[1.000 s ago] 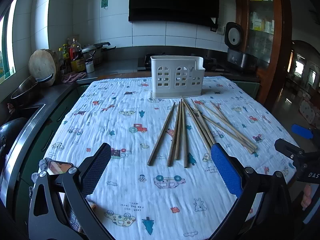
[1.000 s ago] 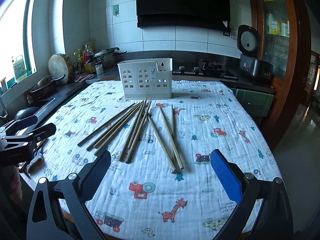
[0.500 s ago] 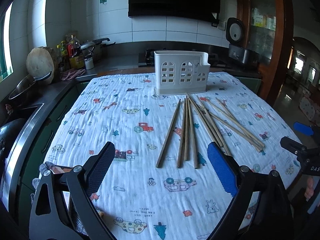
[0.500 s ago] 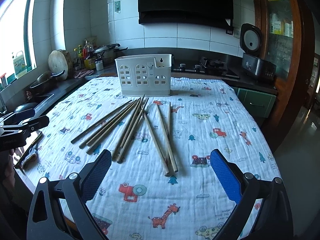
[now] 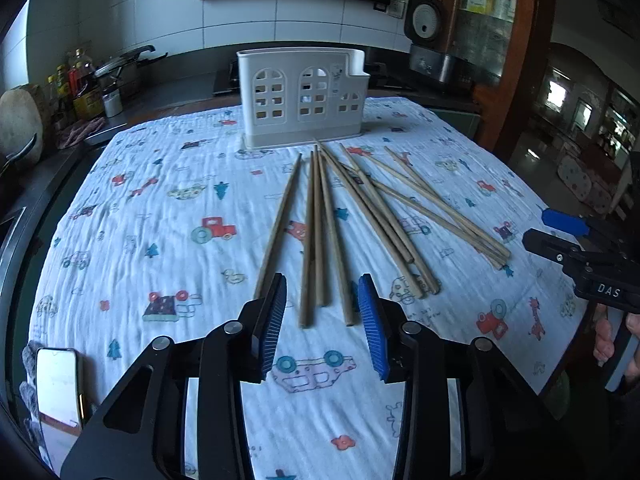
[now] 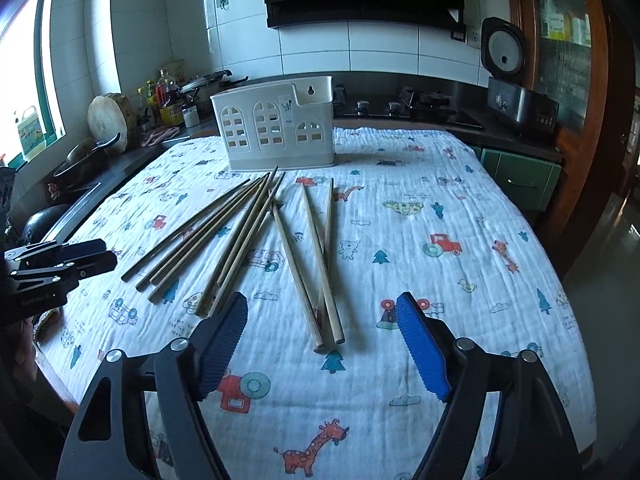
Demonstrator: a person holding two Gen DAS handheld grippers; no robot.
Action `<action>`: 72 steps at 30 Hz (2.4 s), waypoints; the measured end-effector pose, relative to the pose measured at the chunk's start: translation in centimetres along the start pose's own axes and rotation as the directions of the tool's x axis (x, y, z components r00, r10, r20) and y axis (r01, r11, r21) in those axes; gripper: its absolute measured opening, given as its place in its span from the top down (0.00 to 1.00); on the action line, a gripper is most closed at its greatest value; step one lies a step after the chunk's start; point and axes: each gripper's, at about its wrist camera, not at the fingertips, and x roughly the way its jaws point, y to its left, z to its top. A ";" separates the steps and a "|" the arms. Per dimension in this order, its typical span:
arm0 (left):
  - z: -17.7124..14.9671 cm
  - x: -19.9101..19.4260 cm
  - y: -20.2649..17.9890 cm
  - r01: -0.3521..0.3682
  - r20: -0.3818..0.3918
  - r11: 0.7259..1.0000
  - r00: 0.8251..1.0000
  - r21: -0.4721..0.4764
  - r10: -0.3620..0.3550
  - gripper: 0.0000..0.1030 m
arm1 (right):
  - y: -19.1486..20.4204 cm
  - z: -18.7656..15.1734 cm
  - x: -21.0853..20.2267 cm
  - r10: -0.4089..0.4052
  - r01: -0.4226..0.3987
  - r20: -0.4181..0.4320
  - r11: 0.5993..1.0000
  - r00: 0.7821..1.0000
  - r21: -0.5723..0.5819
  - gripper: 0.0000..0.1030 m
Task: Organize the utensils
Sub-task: 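Close the left tool on one wooden chopstick while the right tool grasps another chopstick, then lift the left tool's chopstick into the white holder while the right tool inserts its chopstick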
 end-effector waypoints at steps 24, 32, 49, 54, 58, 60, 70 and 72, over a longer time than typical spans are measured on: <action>-0.6 2.5 5.1 -0.024 -0.059 0.994 0.998 -0.103 0.018 0.78 | 6.3 0.4 5.1 0.129 -0.129 -0.089 0.992 0.988 0.004 0.72; -0.8 3.5 5.5 -0.003 -0.082 0.996 0.997 -0.088 -0.004 0.78 | 7.5 -0.2 7.6 0.111 -0.110 -0.146 0.994 0.983 0.015 0.89; -0.3 6.4 5.1 -0.047 -0.120 0.998 0.992 -0.046 0.041 0.86 | 7.5 0.4 8.8 0.055 -0.055 -0.146 0.998 0.988 0.003 0.92; 0.0 6.7 4.6 -0.084 -0.117 0.996 0.990 -0.020 0.081 0.92 | 7.2 0.6 8.9 0.068 -0.066 -0.142 0.998 0.987 0.018 0.92; 0.6 5.6 4.5 -0.086 -0.087 0.996 0.993 -0.025 0.084 0.94 | 7.0 1.2 7.9 0.050 -0.049 -0.113 0.999 0.992 0.009 0.92; 1.1 4.4 4.5 -0.081 -0.057 0.996 0.995 -0.027 0.079 0.94 | 6.8 2.0 6.8 0.047 -0.047 -0.081 0.999 0.996 0.000 0.92; 6.4 -0.9 5.3 -0.003 0.082 0.999 0.997 -0.046 0.007 0.95 | 5.6 9.4 0.6 0.047 -0.038 0.129 0.996 0.990 -0.076 0.93; 7.8 -1.1 5.3 -0.004 0.088 0.999 0.996 -0.041 0.007 0.95 | 5.3 11.3 0.1 0.056 -0.043 0.153 0.995 0.987 -0.085 0.92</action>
